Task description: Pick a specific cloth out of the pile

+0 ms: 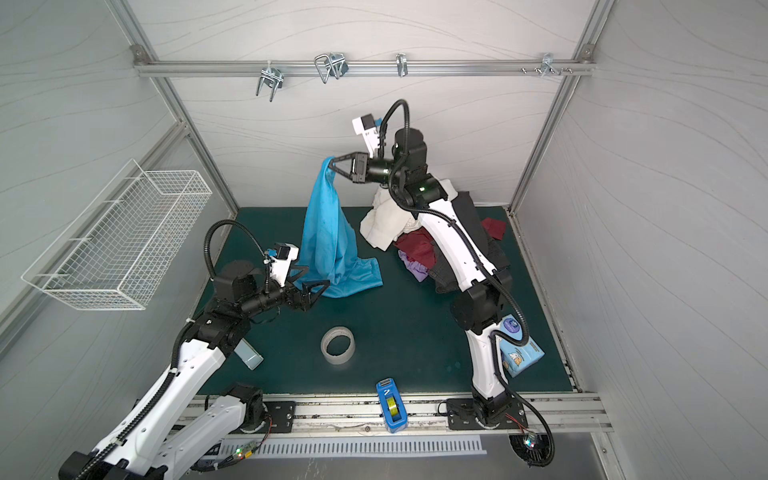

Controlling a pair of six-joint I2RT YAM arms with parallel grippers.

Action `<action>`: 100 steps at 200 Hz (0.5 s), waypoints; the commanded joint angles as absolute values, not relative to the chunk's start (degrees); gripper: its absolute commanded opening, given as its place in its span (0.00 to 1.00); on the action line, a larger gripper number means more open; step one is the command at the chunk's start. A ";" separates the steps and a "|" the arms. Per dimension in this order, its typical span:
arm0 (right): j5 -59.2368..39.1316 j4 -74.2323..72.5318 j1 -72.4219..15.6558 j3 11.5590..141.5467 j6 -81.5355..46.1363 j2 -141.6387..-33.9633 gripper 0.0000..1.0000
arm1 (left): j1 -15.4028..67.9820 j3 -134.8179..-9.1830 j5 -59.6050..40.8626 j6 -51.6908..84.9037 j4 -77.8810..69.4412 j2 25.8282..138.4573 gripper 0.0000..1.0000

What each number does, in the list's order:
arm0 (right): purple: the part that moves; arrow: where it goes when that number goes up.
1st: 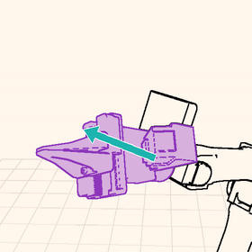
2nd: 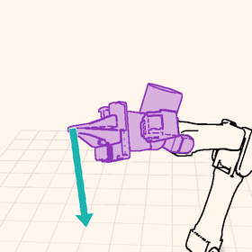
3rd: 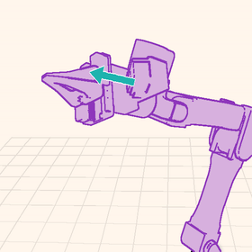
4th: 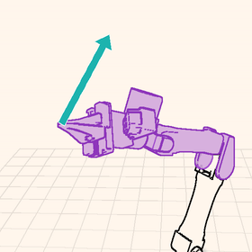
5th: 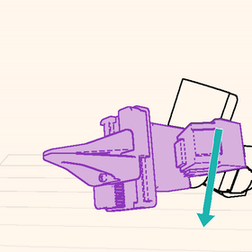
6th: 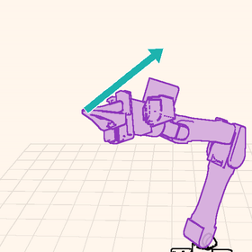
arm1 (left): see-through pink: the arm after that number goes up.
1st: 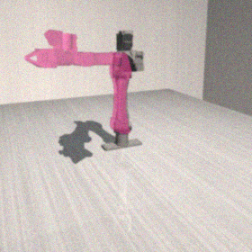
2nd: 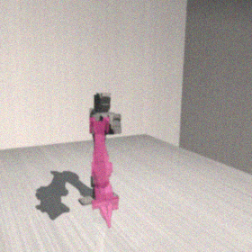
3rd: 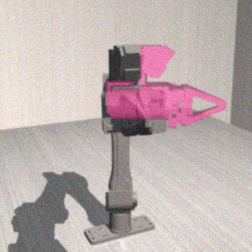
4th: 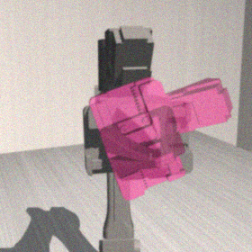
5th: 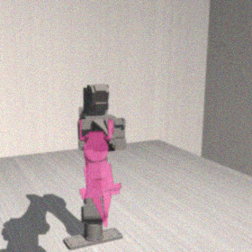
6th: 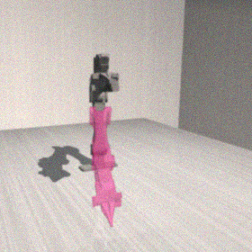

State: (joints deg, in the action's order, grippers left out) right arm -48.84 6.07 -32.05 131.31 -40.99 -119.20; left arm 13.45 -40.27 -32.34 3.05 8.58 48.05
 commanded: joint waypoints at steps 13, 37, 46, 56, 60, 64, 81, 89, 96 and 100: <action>-49.95 12.86 -32.08 121.78 -35.04 -120.76 0.00 | 13.71 -39.82 -32.01 2.77 5.63 46.24 0.99; -48.04 20.75 -32.17 122.33 -29.98 -125.78 0.00 | 13.80 -39.73 -31.58 2.72 5.63 45.98 0.99; -46.71 22.61 -32.23 122.19 -27.98 -127.24 0.00 | 13.80 -39.73 -31.48 2.59 5.54 45.95 0.99; -44.36 24.35 -32.42 121.92 -25.83 -128.61 0.00 | 13.80 -39.65 -31.38 2.59 5.52 45.99 0.99; -43.17 24.97 -32.50 121.83 -25.06 -129.00 0.00 | 13.80 -39.64 -31.43 2.55 5.51 46.05 0.99; -41.85 25.86 -32.56 121.89 -24.31 -129.51 0.00 | 13.86 -39.68 -31.35 2.51 5.51 46.08 0.99; -37.04 29.15 -33.09 122.14 -20.79 -131.18 0.00 | 13.80 -39.68 -31.26 2.40 5.63 46.24 0.99; -34.89 31.19 -33.48 122.38 -19.23 -131.98 0.00 | 13.81 -39.73 -31.13 2.38 5.71 46.24 0.99; -33.13 33.16 -33.94 122.64 -17.70 -132.54 0.00 | 13.80 -39.73 -30.95 2.28 5.72 46.24 0.99; -32.08 34.71 -34.20 122.90 -16.76 -132.77 0.00 | 13.82 -39.73 -30.92 2.27 5.71 46.25 0.99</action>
State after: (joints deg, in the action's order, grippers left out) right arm -39.77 25.69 -32.56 121.51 -24.60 -131.07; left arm 13.56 -39.48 -31.64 3.14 8.43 46.68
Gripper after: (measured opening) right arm 0.049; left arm 0.989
